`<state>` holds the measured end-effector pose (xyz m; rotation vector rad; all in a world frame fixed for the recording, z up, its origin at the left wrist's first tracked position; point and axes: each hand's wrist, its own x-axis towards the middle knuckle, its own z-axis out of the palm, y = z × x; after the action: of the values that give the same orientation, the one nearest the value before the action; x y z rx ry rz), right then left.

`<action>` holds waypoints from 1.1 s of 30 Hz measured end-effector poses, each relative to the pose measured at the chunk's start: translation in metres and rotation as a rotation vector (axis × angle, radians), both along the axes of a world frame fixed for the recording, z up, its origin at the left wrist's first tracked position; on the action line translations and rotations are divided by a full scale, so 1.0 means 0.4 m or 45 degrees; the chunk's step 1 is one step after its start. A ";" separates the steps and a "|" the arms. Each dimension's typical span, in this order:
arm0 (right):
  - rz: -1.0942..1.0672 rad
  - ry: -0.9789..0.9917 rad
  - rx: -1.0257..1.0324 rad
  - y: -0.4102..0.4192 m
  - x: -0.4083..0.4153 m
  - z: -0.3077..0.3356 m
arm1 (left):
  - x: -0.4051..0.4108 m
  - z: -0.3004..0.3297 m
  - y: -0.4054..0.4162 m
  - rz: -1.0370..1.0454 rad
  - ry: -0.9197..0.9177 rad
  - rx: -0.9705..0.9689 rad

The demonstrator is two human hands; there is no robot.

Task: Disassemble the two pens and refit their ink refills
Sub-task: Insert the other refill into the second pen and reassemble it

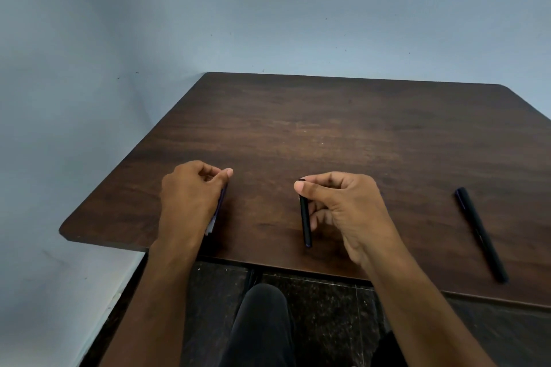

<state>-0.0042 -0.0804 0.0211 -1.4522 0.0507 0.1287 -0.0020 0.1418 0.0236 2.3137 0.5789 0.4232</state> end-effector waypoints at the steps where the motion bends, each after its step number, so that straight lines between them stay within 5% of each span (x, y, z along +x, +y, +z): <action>1: -0.017 -0.004 0.016 -0.008 0.002 -0.001 | -0.009 0.005 -0.013 -0.033 -0.089 0.000; 4: -0.066 -0.028 0.045 -0.039 0.007 0.005 | -0.038 0.026 -0.094 -0.252 -0.255 -0.184; 8: -0.141 -0.075 0.058 -0.070 0.004 0.024 | -0.072 0.044 -0.227 -0.771 -0.136 -0.584; 12: -0.250 -0.125 -0.011 -0.113 -0.004 0.036 | -0.071 0.041 -0.305 -0.830 -0.076 -0.800; 18: -0.222 -0.079 -0.021 -0.194 -0.007 0.053 | -0.052 0.036 -0.336 -0.730 -0.268 -0.253; 24: -0.344 0.075 -1.212 -0.284 0.032 0.029 | -0.056 0.033 -0.334 -0.672 -0.269 -0.028; 33: -0.277 0.119 -1.549 -0.228 0.067 0.016 | -0.053 0.006 -0.343 -0.685 -0.219 0.007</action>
<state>0.0226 -0.1718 0.0275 -2.6364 0.4193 -0.0332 -0.0230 0.0045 0.0260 2.2919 -0.1337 0.3542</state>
